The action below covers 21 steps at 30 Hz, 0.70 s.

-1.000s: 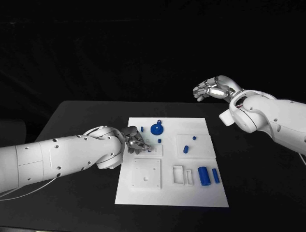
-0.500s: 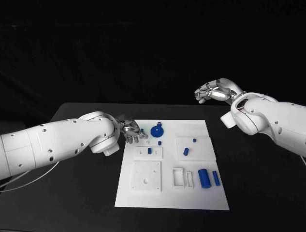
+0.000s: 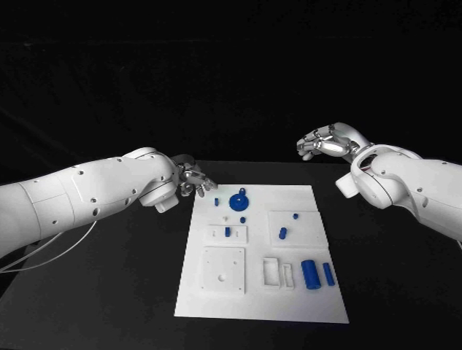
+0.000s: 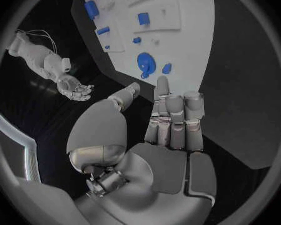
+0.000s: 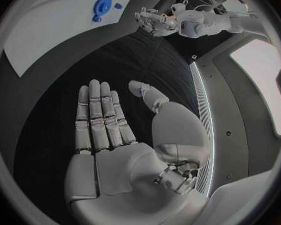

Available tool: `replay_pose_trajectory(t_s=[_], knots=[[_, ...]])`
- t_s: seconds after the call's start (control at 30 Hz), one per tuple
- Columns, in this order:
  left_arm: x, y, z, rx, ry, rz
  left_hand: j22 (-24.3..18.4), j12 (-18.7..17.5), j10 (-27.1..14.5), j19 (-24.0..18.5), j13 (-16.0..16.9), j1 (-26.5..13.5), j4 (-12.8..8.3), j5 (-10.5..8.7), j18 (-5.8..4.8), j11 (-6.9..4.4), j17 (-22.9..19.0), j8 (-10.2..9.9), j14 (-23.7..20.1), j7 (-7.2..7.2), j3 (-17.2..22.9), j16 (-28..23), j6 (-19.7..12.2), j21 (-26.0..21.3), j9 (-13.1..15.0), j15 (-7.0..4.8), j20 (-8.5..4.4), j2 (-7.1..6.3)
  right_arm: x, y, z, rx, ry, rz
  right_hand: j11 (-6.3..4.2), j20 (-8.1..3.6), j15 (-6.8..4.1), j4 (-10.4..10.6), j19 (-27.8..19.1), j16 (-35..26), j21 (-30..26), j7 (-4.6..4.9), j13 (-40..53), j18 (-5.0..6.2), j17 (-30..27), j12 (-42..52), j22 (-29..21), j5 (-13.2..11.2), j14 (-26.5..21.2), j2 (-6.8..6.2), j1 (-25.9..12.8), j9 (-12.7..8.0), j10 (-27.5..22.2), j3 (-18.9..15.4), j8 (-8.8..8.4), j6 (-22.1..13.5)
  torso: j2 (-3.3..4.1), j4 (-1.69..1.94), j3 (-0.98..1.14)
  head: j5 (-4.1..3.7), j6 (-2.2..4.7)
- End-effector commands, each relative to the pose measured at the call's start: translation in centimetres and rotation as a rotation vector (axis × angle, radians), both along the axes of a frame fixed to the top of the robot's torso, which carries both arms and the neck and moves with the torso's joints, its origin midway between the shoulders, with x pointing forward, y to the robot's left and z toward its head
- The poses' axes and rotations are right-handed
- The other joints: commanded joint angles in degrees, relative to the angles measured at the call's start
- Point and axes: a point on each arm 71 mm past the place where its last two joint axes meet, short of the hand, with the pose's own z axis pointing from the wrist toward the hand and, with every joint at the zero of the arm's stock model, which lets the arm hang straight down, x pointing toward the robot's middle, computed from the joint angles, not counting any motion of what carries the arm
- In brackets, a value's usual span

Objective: Assemble the parts on the task board

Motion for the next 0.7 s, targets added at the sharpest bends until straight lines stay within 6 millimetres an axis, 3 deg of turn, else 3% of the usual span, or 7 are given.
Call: replay_pose_trajectory(t_s=[0.03,0.1,0.2,0.43,0.7], knots=[[0.8,-0.2,0.2,0.051,0.0,-0.037,1.4,0.3,0.9,1.5,0.3,0.1,0.2,-0.17,3.97,-0.22,0.3,0.3,0.7,-0.09,0.0,0.4,0.5,0.6,-0.1,-0.34,-3.41,0.53,0.0,0.1,0.0,-0.002,0.001,0.015,0.09,0.36,0.48,-0.1,-0.2,-0.3,-0.4,-0.01,0.0,0.35,0.0,-0.2,-0.1,0.2,0.0,-0.19,-0.3,-0.1,0.2,-0.3,-0.33,-0.2,0.07,-0.11,-0.04,0.25,0.13],[1.2,-0.3,0.1,0.067,0.005,-0.039,1.3,0.5,1.5,1.8,0.5,0.2,0.2,-0.17,4.11,-0.45,0.5,0.4,1.3,-0.28,0.0,0.7,0.8,1.0,-0.1,-0.6,-3.56,0.56,0.0,0.1,0.0,-0.002,0.0,0.014,0.09,0.36,0.48,-0.1,-0.2,-0.3,-0.4,-0.01,0.0,0.35,0.0,-0.2,-0.1,0.2,0.0,-0.19,-0.3,-0.1,0.2,-0.3,-0.33,-0.2,0.07,-0.1,-0.02,0.27,0.06],[1.7,-0.7,0.0,0.097,0.031,-0.054,1.2,2.9,5.5,2.5,2.3,-0.9,0.8,-0.16,4.28,-1.73,2.0,0.9,4.2,-1.39,-0.8,3.0,2.0,1.8,-0.1,-1.81,-3.9,0.23,0.0,0.1,0.0,-0.002,-0.001,0.014,0.09,0.36,0.48,-0.1,-0.2,-0.3,-0.4,0.0,-0.1,0.35,0.0,-0.3,-0.1,0.2,0.0,-0.19,-0.3,-0.1,0.2,-0.3,-0.33,-0.2,0.13,-0.11,-0.05,0.33,0.04],[2.5,-1.3,-0.3,0.157,0.06,-0.072,0.9,3.7,5.7,2.4,3.6,-3.5,2.6,-0.25,4.38,-1.98,3.1,0.7,4.7,-1.64,-1.3,3.6,2.2,2.0,-0.4,-2.1,-4.22,-1.18,0.0,0.2,0.0,-0.001,-0.002,0.016,0.09,0.36,0.48,-0.1,-0.2,-0.3,-0.4,0.01,-0.1,0.35,0.0,-0.3,-0.1,0.3,0.0,-0.19,-0.3,-0.1,0.2,-0.3,-0.34,-0.2,0.19,-0.23,-0.05,0.43,-0.15],[3.1,-1.4,-0.7,0.185,0.091,-0.07,0.9,4.5,6.0,2.2,4.7,-4.0,3.1,-0.23,4.41,-2.16,3.8,0.8,4.7,-1.81,-1.2,4.0,2.6,2.2,-0.4,-2.26,-4.39,-1.17,0.0,0.3,0.0,-0.001,-0.003,0.018,0.1,0.36,0.48,-0.1,-0.2,-0.3,-0.4,0.01,-0.1,0.35,0.0,-0.3,-0.1,0.3,0.0,-0.17,-0.2,-0.1,0.2,-0.3,-0.34,-0.2,0.3,-0.31,-0.13,0.49,-0.16]])
